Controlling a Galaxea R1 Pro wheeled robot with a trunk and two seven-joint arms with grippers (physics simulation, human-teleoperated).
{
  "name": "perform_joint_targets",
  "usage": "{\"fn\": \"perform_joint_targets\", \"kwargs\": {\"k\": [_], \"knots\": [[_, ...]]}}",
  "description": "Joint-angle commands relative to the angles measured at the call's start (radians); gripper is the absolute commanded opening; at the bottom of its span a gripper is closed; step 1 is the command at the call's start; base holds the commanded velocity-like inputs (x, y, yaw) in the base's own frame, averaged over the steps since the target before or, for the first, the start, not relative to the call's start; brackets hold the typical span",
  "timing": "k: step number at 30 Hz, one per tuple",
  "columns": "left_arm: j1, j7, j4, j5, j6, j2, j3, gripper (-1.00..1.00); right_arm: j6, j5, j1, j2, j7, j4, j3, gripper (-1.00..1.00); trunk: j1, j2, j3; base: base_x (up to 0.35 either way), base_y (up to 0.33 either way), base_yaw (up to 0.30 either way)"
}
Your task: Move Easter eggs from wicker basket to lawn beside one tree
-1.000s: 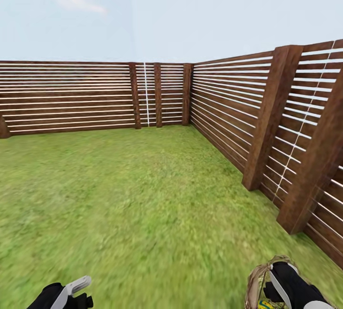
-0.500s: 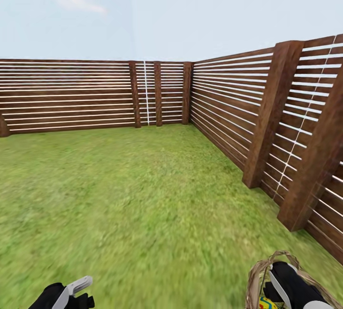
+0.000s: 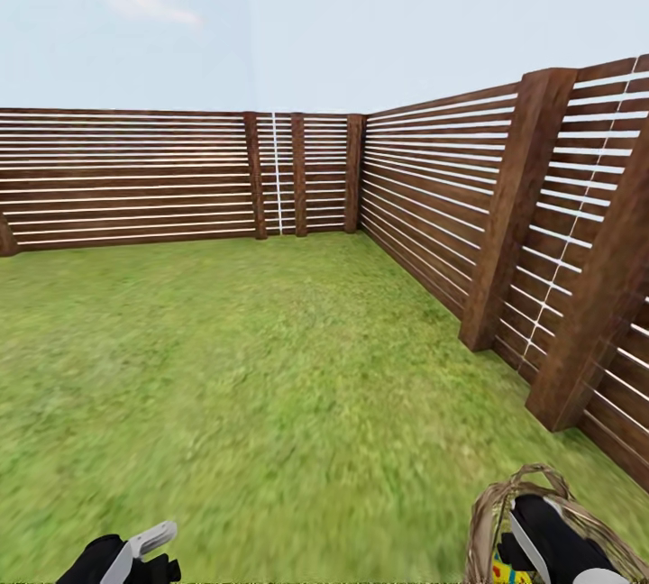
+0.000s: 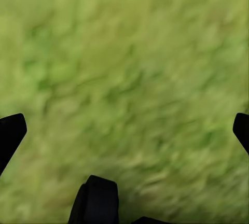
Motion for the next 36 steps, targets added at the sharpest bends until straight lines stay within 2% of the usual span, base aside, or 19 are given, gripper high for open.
{"fn": "perform_joint_targets", "kwargs": {"k": [1,36], "knots": [[0.0,0.0,-0.001,0.007,0.006,0.0,0.004,1.0,0.005,0.002,0.0,0.001,-0.001,-0.001,-0.001,1.0,0.004,-0.008,-0.004,0.0,0.0,0.0],[0.0,0.0,-0.001,0.007,0.006,-0.008,0.004,1.0,0.005,0.002,0.0,0.003,-0.001,-0.001,-0.001,1.0,0.138,-0.253,-0.114,0.0,0.0,0.0]]}}
